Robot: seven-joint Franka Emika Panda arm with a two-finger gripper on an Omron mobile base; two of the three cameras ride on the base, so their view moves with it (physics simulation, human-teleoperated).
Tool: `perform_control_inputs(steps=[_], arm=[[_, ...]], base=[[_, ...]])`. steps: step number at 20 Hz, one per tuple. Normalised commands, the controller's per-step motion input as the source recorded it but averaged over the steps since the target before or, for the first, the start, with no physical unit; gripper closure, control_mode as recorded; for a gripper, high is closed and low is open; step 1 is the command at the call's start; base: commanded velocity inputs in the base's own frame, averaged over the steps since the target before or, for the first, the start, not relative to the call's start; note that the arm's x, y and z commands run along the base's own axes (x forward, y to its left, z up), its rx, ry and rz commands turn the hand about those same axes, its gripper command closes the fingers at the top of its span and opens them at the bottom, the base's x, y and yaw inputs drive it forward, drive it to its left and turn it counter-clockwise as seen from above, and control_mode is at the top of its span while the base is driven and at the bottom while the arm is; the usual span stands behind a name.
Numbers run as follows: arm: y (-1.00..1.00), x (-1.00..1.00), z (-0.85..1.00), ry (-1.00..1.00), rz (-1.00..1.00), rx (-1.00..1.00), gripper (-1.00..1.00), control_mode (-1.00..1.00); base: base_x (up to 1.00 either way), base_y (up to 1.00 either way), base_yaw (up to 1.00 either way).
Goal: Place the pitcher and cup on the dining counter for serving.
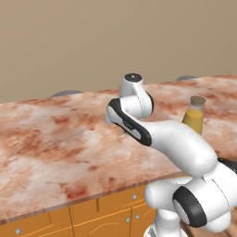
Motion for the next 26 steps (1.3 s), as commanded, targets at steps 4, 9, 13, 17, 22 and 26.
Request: perform_control_inputs(steps=[4, 9, 13, 17, 22, 26], arm=[[0.03, 0.57, -0.83, 0.01, -0.01, 0.0, 1.0, -1.0], [0.06, 0.68, -0.88, 0.03, -0.01, 0.0, 1.0, -1.0], [0.06, 0.51, -0.83, 0.01, 0.0, 0.0, 1.0, -1.0], [0.0, 0.32, -0.55, 0.0, 0.0, 0.0, 1.0, -1.0], [0.01, 0.14, -0.24, 0.0, 0.0, 0.0, 1.0, -1.0], [0.08, 0.06, -0.09, 0.0, 0.0, 0.0, -1.0, -1.0]], base=[[0.0, 0.0, 0.0], [0.0, 0.0, 0.0], [0.0, 0.0, 0.0], [0.0, 0.0, 0.0], [0.0, 0.0, 0.0], [0.0, 0.0, 0.0]])
